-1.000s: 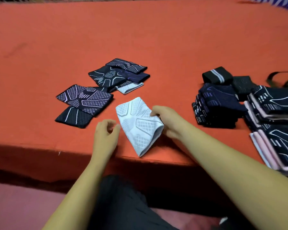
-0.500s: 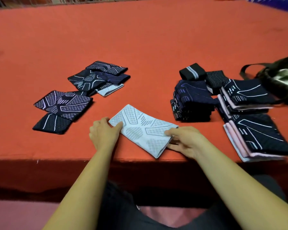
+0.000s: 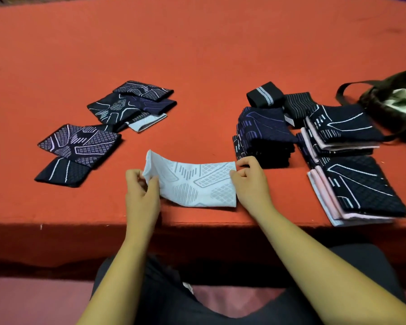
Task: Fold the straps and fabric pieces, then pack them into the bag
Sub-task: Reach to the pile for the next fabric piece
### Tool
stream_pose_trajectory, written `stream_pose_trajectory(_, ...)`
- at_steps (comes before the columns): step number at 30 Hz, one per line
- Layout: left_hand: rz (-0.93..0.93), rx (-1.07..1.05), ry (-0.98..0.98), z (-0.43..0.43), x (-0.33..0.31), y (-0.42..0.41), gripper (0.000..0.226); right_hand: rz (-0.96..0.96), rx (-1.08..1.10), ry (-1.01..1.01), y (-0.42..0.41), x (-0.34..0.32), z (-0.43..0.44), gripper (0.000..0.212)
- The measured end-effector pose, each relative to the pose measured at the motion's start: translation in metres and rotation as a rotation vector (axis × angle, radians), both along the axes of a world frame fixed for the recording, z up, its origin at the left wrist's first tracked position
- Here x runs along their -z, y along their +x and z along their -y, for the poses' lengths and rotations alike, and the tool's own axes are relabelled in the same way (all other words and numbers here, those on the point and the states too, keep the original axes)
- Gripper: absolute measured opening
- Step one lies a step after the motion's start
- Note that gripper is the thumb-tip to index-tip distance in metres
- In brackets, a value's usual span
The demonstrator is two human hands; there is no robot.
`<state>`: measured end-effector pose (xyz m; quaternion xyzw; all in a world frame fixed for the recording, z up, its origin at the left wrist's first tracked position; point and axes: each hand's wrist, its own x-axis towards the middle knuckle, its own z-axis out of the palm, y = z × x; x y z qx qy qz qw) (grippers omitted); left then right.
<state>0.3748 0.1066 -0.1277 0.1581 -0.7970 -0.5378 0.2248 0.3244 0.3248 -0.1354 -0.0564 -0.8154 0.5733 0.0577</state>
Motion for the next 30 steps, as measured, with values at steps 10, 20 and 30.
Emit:
stream_pose_trajectory(10,-0.123,0.398,-0.372,-0.049,-0.009,0.010,0.026,0.043,-0.090,-0.105,-0.010,0.009,-0.004,0.022)
stream_pose_trajectory(20,-0.052,0.697,-0.563,-0.048,0.019,-0.010,0.050,-0.059,-0.149,0.001,-0.013,0.016,-0.009,0.042)
stream_pose_trajectory(30,0.128,0.535,-0.434,-0.038,0.006,-0.062,0.036,-0.128,-0.175,0.109,-0.012,0.017,-0.010,0.051)
